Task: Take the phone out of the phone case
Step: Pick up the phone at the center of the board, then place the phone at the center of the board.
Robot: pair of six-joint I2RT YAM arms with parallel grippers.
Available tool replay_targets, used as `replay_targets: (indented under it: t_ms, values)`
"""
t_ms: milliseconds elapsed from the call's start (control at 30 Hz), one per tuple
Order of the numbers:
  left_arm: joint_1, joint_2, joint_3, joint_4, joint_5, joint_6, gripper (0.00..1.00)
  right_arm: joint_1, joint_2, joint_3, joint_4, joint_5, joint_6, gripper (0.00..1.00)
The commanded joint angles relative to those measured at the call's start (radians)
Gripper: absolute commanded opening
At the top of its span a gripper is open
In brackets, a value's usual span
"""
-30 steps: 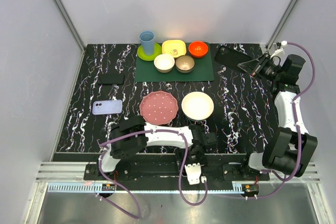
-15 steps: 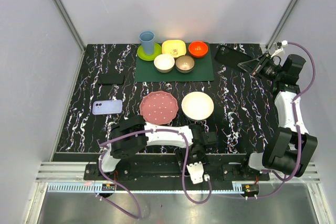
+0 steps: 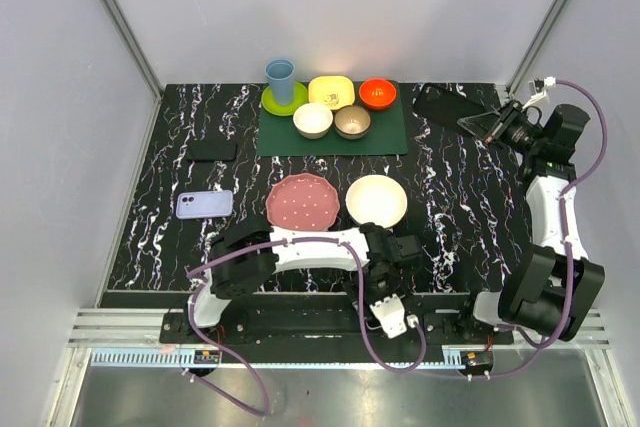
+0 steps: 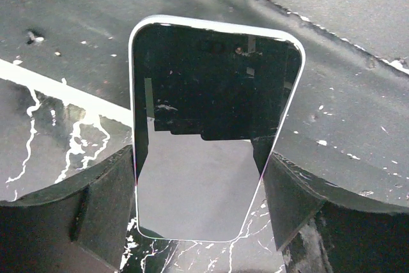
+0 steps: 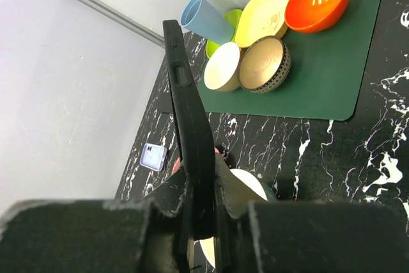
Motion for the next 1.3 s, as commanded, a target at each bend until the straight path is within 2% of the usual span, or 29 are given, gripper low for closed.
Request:
replay_targets:
  t_ms: [0,333,933,1133,1267]
  values:
    - [0.018,-0.039,0.067,0.023,0.056,-0.074,0.01,-0.022,-0.038,0.005,0.06,-0.029,0.023,0.0]
    - [0.059,0.027,0.191,0.057,0.033,-0.183,0.0,-0.117,-0.085,0.011,0.077,-0.014,0.048,0.0]
    - [0.102,0.18,0.479,0.178,0.096,-0.347,0.0,-0.331,-0.148,0.055,0.019,0.024,0.055,0.0]
    - [0.11,0.228,0.528,0.305,0.076,-0.413,0.0,-0.358,-0.194,0.055,-0.01,0.057,0.008,0.0]
    - [0.116,0.268,0.559,0.403,0.012,-0.424,0.01,-0.371,-0.222,0.055,-0.038,0.096,-0.015,0.0]
